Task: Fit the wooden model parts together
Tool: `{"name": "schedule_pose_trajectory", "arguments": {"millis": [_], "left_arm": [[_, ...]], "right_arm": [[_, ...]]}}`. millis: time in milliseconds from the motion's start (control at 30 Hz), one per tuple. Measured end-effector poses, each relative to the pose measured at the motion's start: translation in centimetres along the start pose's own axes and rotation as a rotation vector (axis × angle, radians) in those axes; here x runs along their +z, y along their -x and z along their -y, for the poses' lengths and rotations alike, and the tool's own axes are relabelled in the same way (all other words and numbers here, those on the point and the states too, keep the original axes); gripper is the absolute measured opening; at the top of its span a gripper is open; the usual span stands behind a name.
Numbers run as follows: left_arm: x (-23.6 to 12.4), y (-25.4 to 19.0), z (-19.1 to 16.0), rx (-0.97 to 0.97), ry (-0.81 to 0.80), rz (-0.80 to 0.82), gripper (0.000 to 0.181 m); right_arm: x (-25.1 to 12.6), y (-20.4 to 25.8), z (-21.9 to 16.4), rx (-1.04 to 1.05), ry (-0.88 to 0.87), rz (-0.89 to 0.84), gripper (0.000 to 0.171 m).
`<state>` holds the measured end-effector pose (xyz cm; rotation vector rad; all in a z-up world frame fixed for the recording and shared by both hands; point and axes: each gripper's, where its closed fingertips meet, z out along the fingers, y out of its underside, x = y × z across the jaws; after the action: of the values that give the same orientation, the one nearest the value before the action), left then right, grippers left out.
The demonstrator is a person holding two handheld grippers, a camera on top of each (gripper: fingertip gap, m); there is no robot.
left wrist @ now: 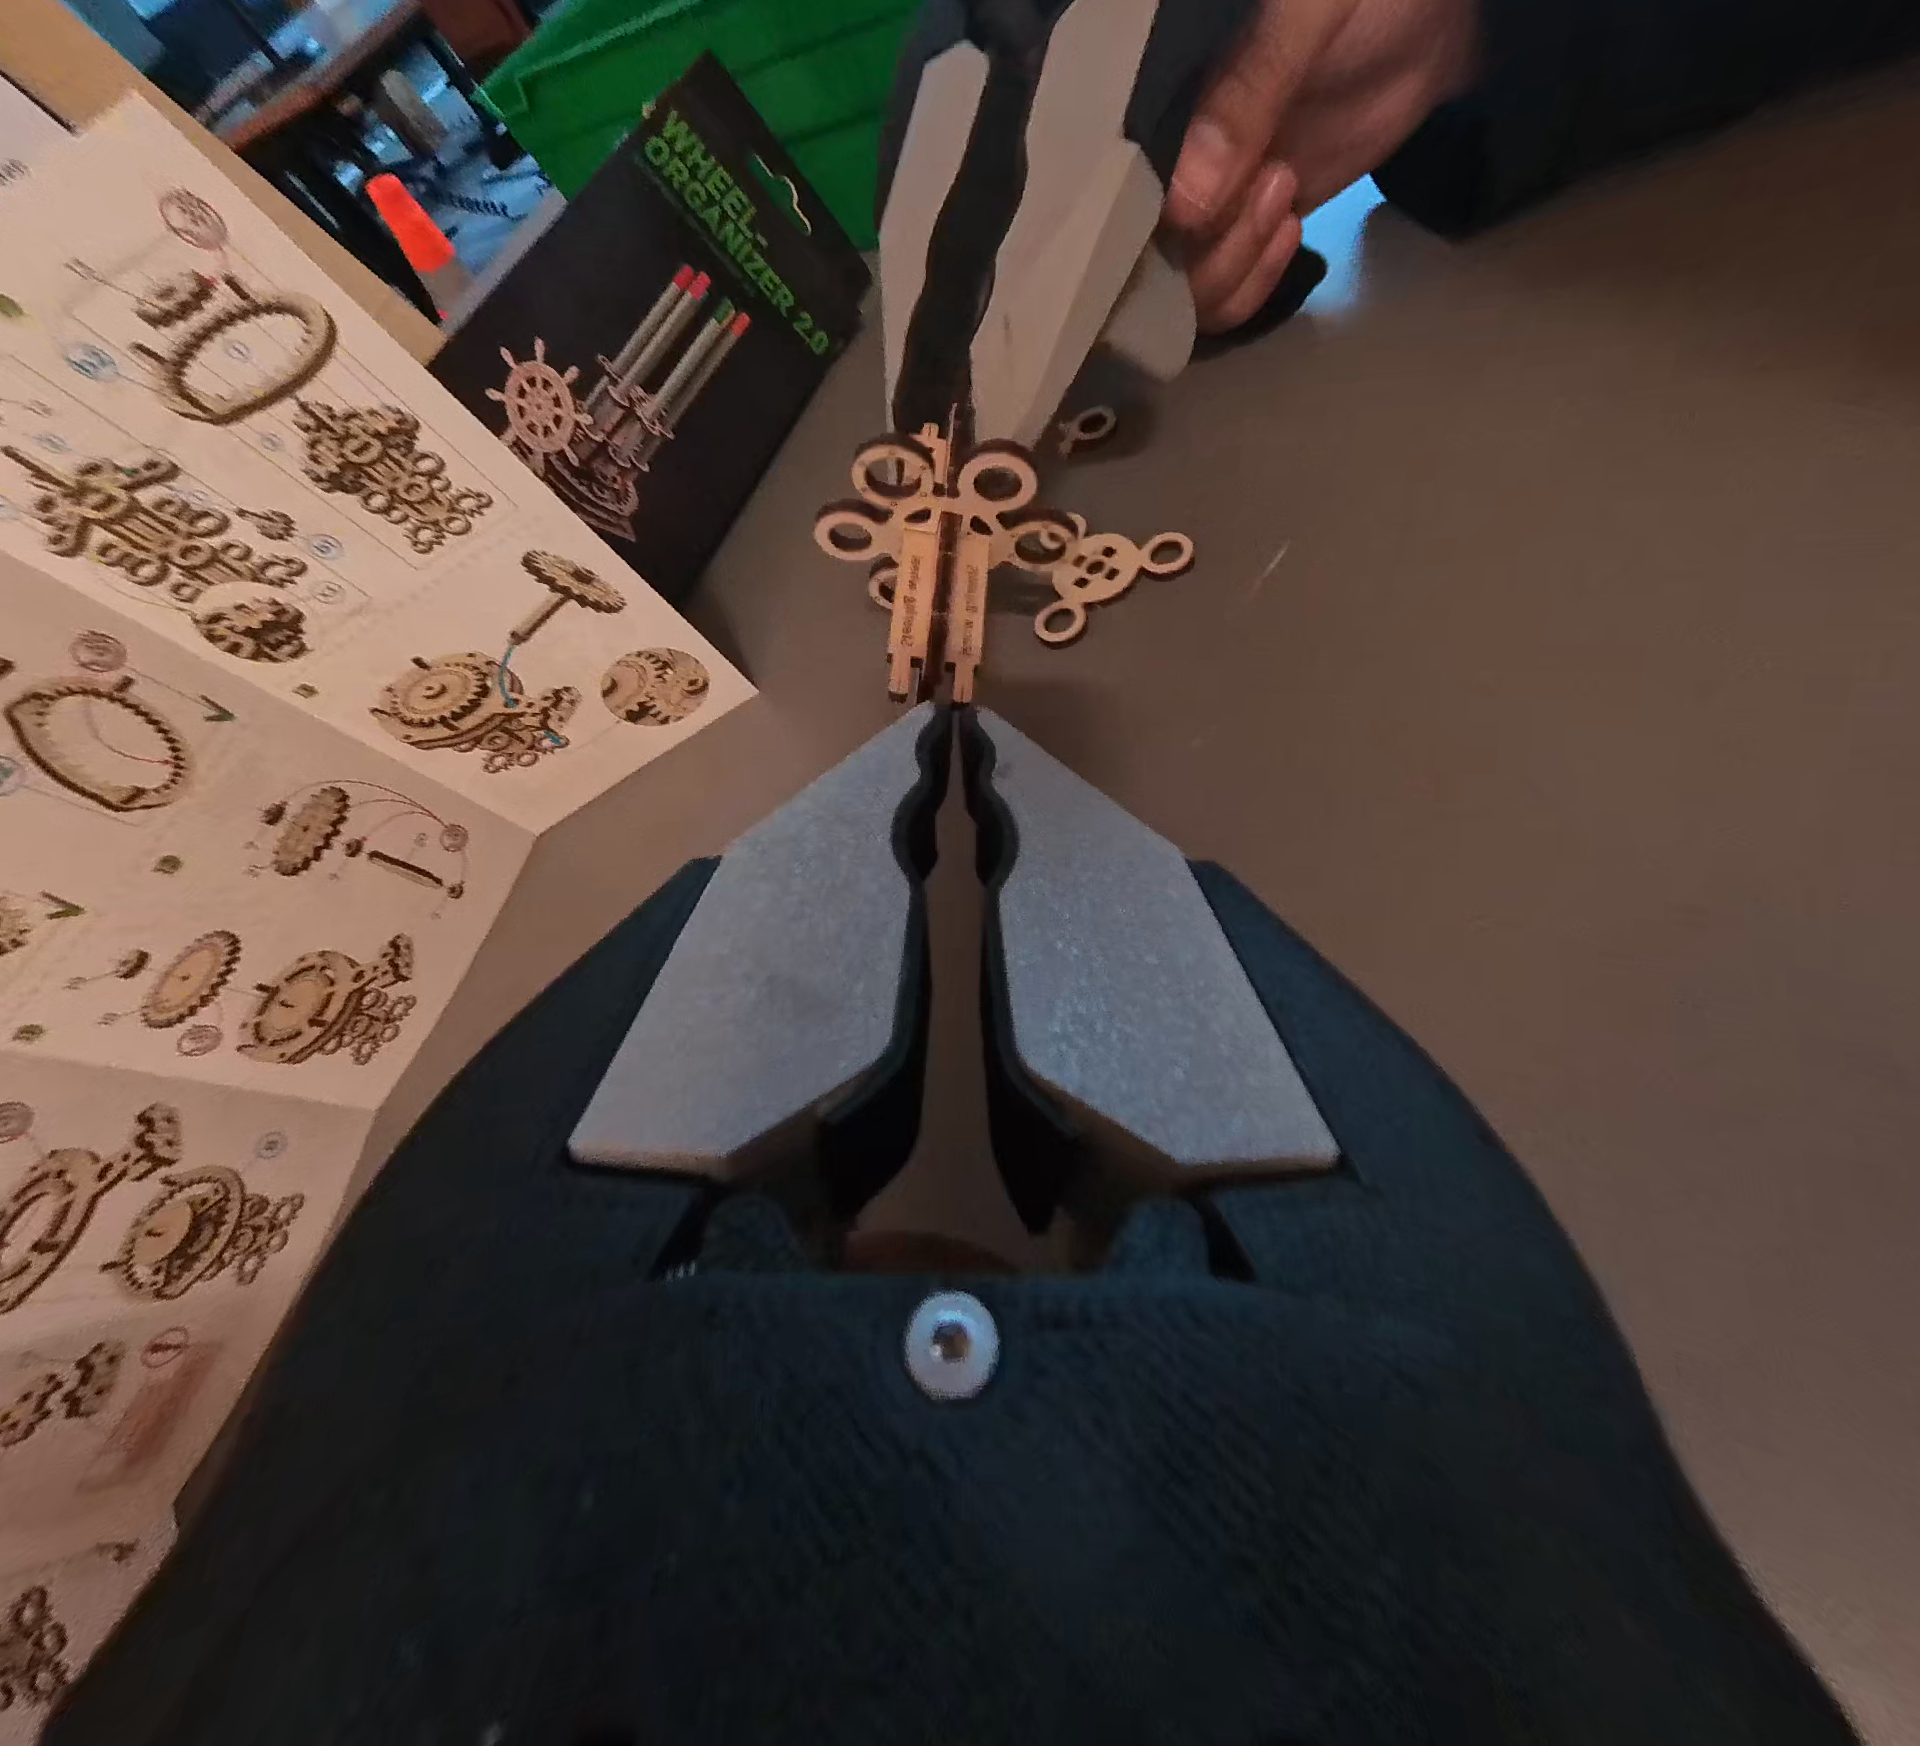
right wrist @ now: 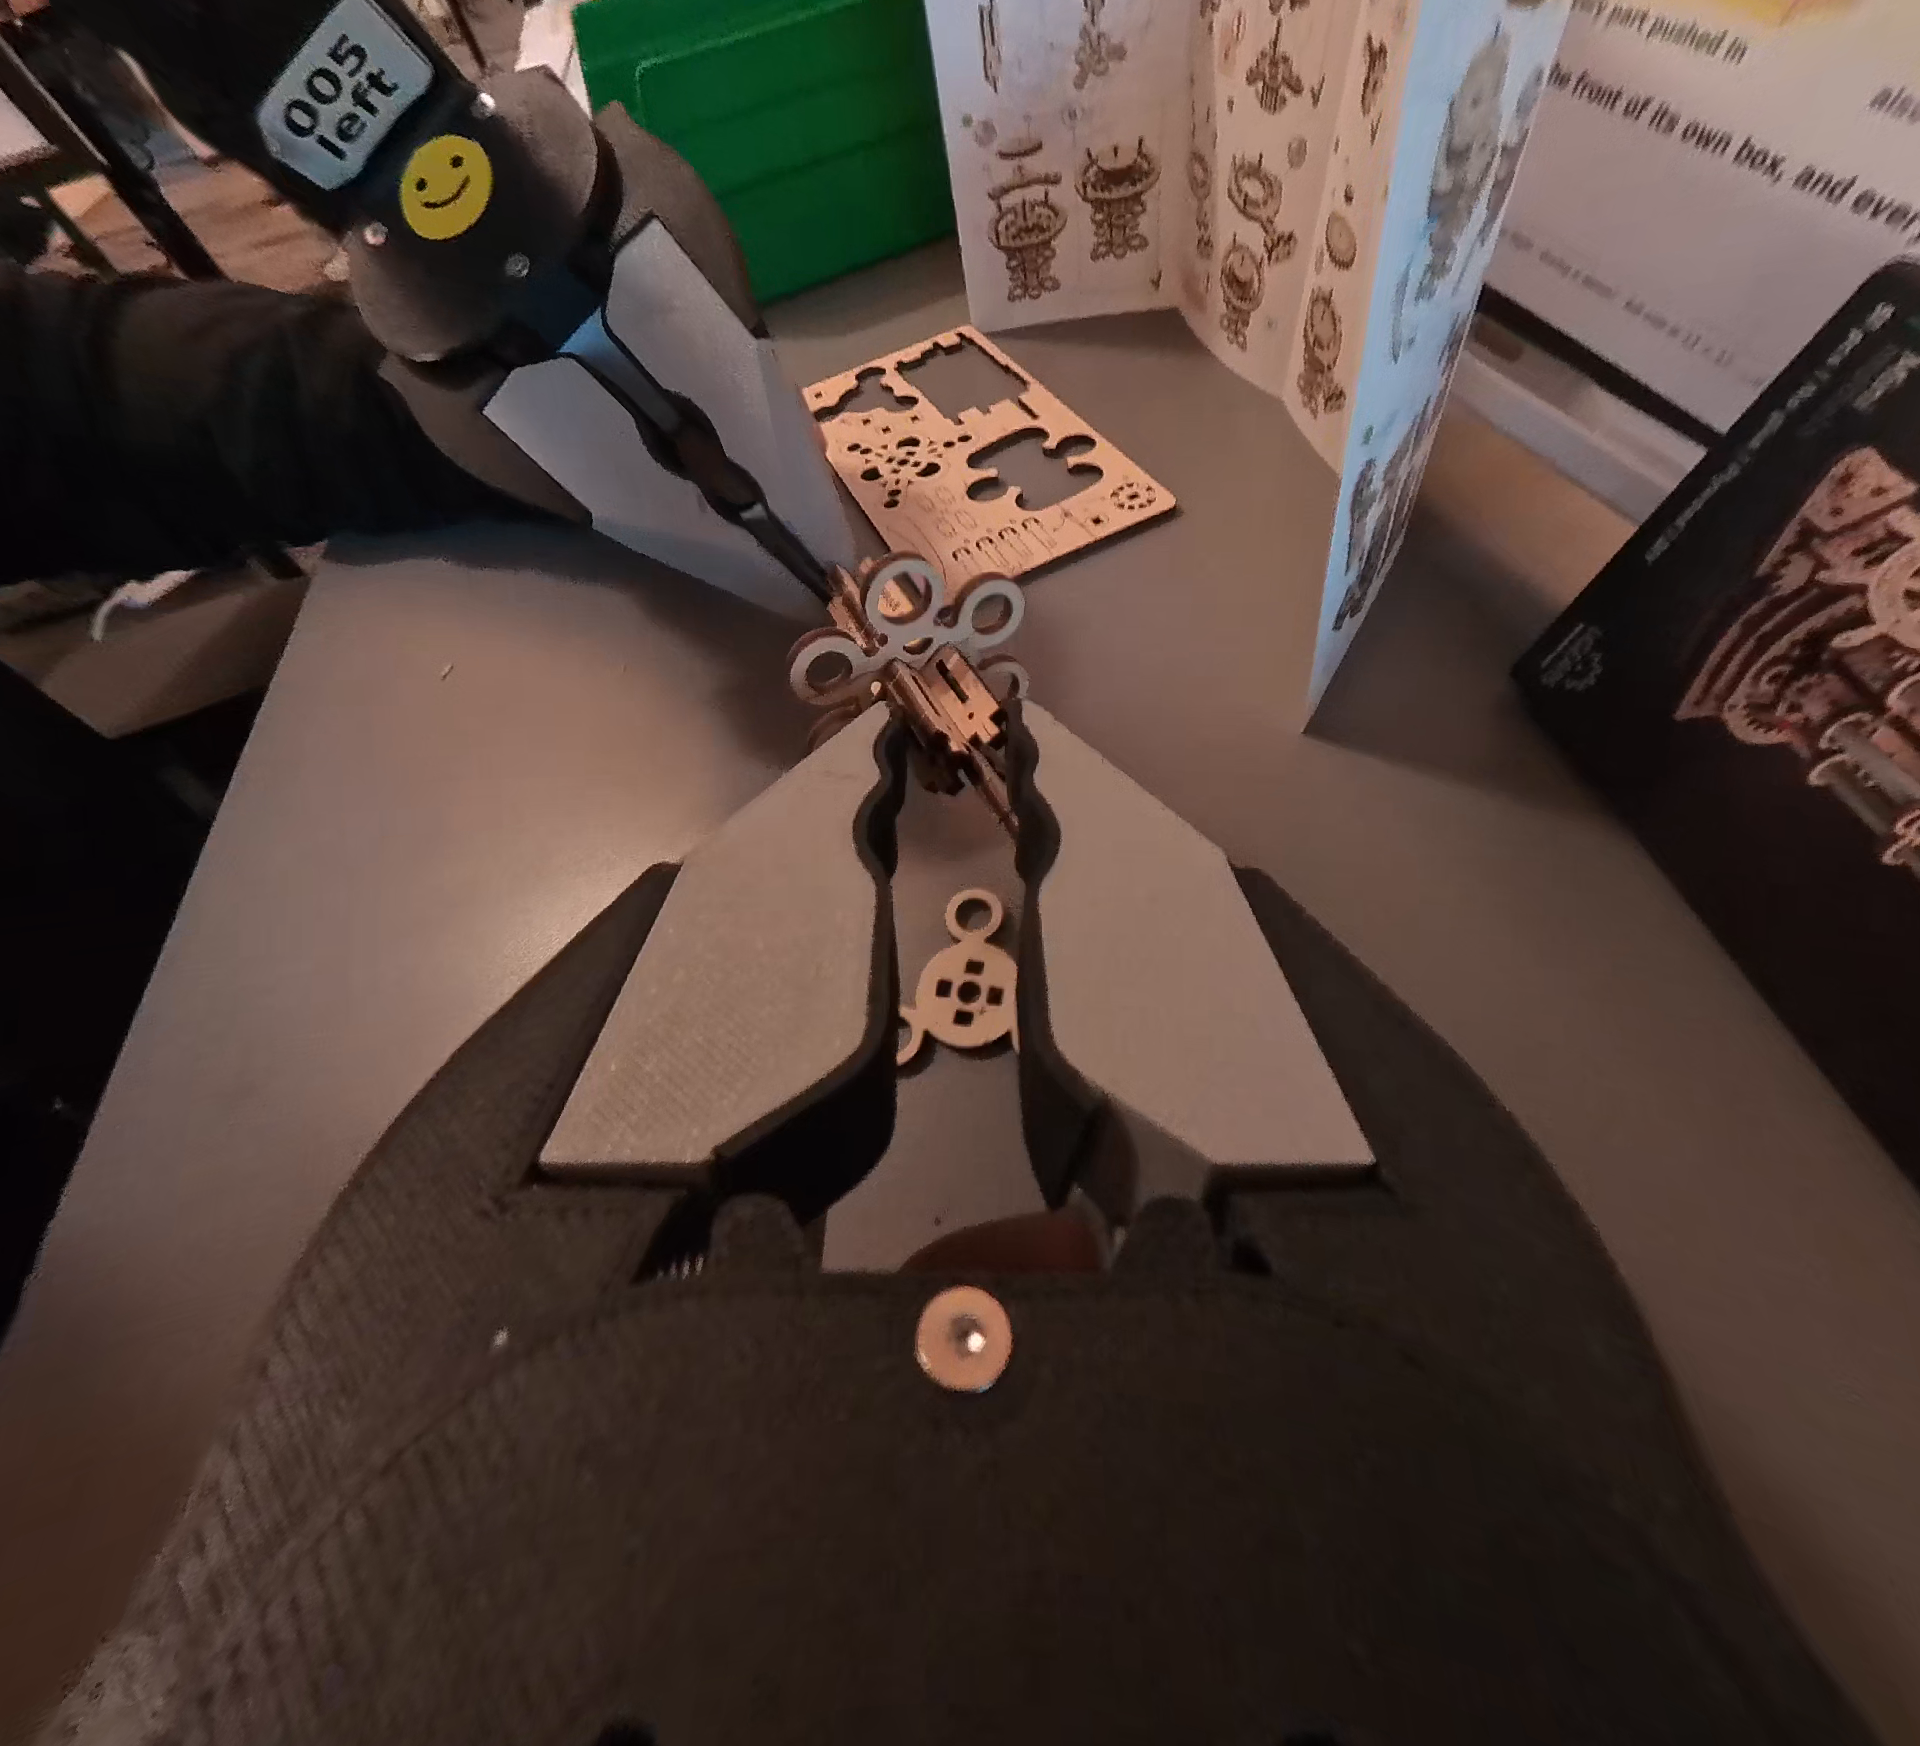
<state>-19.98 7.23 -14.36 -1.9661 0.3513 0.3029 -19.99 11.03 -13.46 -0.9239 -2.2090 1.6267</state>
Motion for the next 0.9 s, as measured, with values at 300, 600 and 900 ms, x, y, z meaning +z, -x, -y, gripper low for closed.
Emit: {"name": "schedule_pose_trajectory", "arguments": {"millis": [300,600,900], "left_arm": [[-0.9,0.5,1.4,0.000,-0.076,0.031,0.000],[-1.1,1.3,0.6,-0.057,-0.050,0.042,0.004],[-1.3,1.6,1.1,-0.158,-0.110,0.000,0.017]], "right_arm": [[-0.5,0.6,1.5,-0.150,-0.107,-0.024,0.014],[-0.5,0.0,1.4,-0.089,-0.094,-0.033,0.014],[-0.5,1.3,2.3,0.119,-0.132,0.099,0.014]]}}
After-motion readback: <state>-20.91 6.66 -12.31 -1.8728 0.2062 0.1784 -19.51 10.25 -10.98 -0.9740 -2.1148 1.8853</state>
